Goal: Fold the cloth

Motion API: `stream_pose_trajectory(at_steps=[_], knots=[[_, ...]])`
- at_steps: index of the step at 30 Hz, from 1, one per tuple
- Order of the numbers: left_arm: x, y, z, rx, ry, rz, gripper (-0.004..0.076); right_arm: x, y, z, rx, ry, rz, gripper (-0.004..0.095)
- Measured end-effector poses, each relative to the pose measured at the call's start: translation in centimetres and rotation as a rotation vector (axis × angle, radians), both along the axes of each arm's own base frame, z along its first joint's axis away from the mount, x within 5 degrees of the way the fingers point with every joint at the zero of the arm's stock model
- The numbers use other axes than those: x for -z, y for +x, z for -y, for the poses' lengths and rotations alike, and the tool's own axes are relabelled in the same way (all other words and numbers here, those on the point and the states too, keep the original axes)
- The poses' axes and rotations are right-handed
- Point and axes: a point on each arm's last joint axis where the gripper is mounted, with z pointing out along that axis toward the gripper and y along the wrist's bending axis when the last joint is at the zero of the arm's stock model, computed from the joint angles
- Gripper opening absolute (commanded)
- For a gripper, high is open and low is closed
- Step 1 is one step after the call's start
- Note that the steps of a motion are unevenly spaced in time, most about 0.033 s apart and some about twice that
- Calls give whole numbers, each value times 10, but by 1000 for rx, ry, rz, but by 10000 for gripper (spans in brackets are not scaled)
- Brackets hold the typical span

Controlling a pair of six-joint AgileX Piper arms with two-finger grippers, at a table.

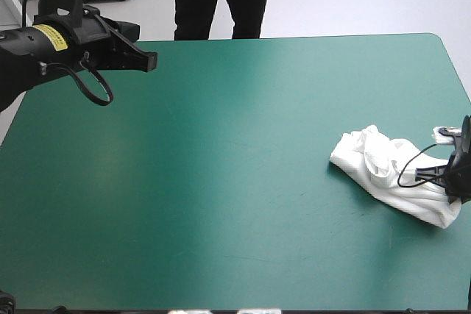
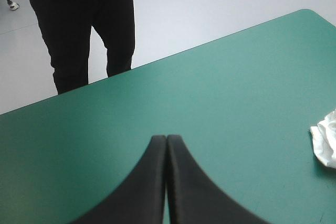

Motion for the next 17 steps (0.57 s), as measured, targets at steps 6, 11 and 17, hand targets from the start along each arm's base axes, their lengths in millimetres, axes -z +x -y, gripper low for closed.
stream_pose_trajectory(at_steps=[6, 11, 17], knots=[[0, 0, 0, 2, -1, -1, -9, -5, -8, -1, 21, -19, 37, 242], [0, 0, 1, 8, -1, -1, -9, -15, -14, -2, 51, -38, 59, 507], [0, 0, 1, 12, -1, -1, -9, -34, -28, -1, 108, -99, 108, 573]])
